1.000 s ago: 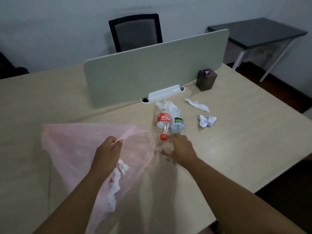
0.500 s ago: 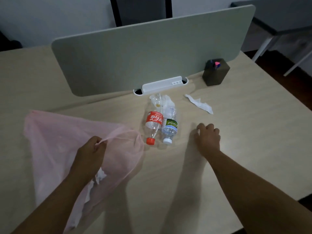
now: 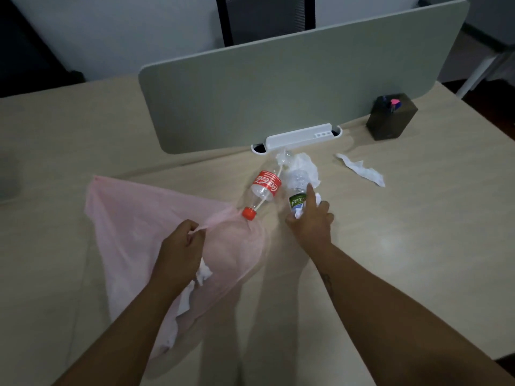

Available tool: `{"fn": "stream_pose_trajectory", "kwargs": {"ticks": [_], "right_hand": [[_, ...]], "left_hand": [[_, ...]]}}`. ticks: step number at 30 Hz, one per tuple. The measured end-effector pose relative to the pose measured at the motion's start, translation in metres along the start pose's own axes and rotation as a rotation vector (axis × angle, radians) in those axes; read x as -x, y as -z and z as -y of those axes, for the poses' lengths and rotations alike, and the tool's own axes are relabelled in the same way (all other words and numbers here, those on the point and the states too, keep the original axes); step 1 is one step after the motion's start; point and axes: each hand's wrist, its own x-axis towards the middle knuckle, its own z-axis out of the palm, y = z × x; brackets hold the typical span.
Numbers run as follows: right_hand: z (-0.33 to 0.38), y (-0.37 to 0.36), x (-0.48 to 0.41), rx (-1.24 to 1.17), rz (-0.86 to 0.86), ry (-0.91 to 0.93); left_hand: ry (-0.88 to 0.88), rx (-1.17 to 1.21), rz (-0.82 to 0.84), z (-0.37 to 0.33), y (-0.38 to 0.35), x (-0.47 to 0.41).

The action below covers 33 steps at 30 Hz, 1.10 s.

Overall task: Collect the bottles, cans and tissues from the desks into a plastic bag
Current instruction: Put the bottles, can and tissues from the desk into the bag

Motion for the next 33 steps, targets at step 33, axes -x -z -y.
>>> {"fn": "stream_pose_trajectory", "kwargs": {"ticks": [33], "right_hand": [[0.151,-0.087,0.17,-0.073,0.353,0.481]], "left_hand": [[-0.032,0.16,-0.101,0.071,0.135,0.014]]}}
